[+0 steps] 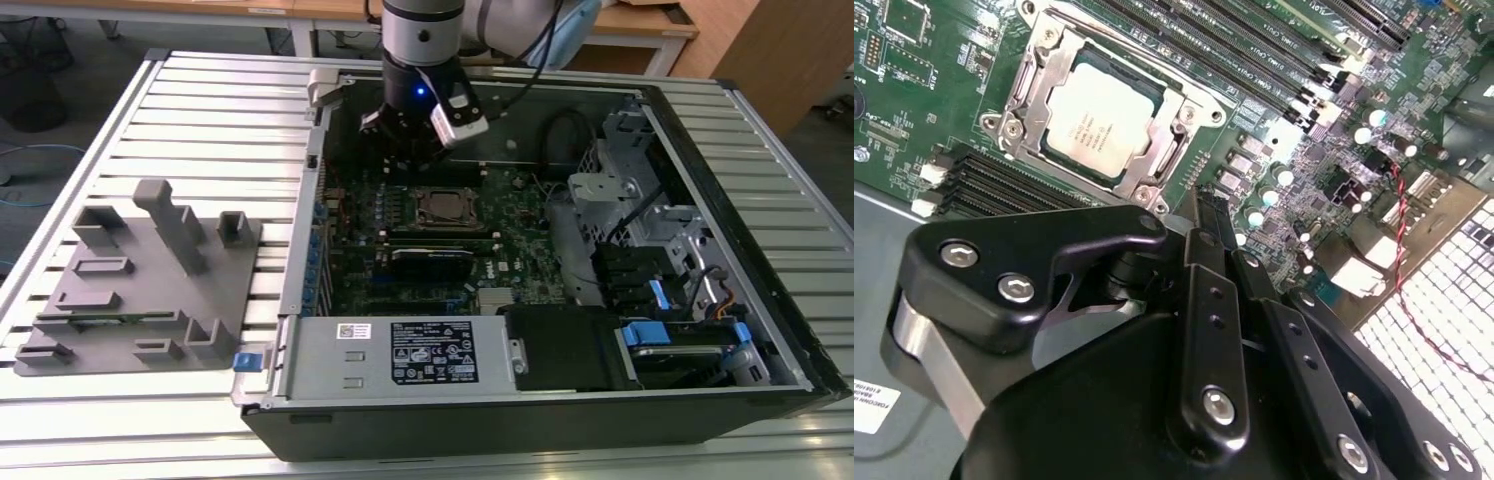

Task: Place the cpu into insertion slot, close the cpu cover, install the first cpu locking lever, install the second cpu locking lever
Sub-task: 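Install the first cpu locking lever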

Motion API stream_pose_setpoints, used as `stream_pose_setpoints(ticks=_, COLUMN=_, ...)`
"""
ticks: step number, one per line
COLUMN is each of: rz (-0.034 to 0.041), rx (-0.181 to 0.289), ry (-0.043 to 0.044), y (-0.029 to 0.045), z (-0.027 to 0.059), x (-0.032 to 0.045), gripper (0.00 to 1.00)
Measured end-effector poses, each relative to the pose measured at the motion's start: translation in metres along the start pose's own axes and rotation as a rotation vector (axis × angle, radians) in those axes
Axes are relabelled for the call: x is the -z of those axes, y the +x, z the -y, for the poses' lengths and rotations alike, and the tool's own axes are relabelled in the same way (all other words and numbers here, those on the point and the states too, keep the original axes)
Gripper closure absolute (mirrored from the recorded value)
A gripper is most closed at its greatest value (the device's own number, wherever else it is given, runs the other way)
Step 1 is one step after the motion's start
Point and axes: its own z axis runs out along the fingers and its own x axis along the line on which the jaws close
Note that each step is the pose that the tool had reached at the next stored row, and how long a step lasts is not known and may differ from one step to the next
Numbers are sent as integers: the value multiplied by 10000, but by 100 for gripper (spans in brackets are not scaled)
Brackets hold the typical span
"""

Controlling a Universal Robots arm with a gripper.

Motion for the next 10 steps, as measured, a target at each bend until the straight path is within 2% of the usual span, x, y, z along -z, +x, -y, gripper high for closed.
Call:
stream_pose_setpoints(ticks=5, rz=1, rx=1, ry=-2, y=0, z=0, x=8, gripper=89)
stream_pose_setpoints(ticks=10, rz=0, rx=0, ry=0, y=32, z=0, x=-3, gripper=89)
